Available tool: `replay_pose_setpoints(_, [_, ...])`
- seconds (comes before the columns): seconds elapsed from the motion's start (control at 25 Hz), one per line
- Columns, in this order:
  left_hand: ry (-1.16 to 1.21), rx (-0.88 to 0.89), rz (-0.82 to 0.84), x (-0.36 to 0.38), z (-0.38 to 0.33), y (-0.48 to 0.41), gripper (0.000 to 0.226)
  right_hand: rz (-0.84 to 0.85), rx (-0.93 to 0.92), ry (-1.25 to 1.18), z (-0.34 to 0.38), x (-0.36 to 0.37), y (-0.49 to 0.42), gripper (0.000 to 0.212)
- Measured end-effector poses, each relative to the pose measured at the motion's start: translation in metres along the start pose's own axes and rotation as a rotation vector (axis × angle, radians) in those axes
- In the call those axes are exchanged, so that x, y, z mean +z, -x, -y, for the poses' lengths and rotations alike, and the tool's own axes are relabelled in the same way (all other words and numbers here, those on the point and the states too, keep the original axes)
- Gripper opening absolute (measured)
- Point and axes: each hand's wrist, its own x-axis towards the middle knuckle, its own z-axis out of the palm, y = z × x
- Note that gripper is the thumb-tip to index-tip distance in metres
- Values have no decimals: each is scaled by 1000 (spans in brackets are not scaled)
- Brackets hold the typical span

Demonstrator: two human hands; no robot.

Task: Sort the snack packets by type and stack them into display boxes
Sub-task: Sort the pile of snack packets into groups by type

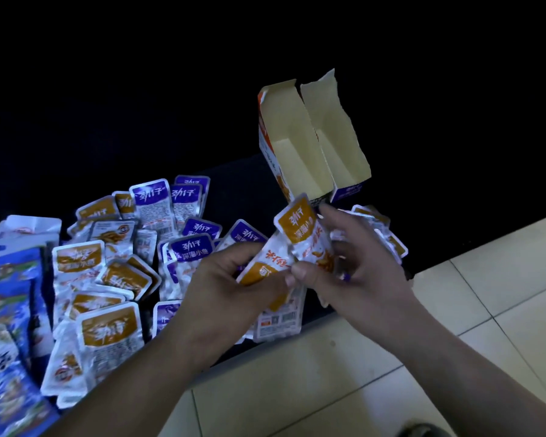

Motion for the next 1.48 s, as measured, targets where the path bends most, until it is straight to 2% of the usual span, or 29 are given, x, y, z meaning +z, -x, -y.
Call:
replay_pose_setpoints(0.08, [61,28,12,-7,0,1,39,48,97,-98,-3,3,-4,70])
replay_pose_setpoints(0.2, [166,34,11,-15,1,3,69,-20,175,-178,-11,15,-2,74])
replay_pose_setpoints(0.28, [212,21,41,-19,4,5,77,-55,183,-187,-11,26,1,77])
replay_pose_setpoints(0.4, [118,74,29,-27,9,10,68,-100,184,-214,-11,33,3,74])
replay_pose_setpoints(0.52, [-31,121,-47,-27,14,20,63,-54,152,-175,-6,39,6,48])
replay_pose_setpoints(0.6, [-71,149,-50,-20,17,28,70,-38,185,-185,-2,49,9,39])
replay_pose_setpoints(0.72, [-164,236,-80,-8,25,35,81,-61,223,-171,0,59,10,45])
replay_pose_setpoints(0.84, [-72,185,-44,-1,29,36,68,-111,212,-192,2,53,10,53])
replay_pose_setpoints(0.92, [-68,193,-109,5,29,33,55,-87,171,-197,3,49,13,56])
replay_pose_setpoints(1.0, [-134,235,-185,10,31,27,55,-33,176,-177,2,46,18,56])
replay_pose_setpoints(1.08, [-193,251,-204,11,32,26,55,-58,183,-57,-7,36,18,51])
replay_pose_setpoints(1.24, [-218,182,-200,8,41,30,54,-270,-45,601,-51,-19,9,44])
replay_pose_setpoints(1.36, [-221,139,-209,9,46,29,56,-127,-207,877,-79,-47,7,61])
replay_pose_setpoints(1.48, [-199,113,-199,14,43,27,55,15,-168,1006,-83,-53,-3,79])
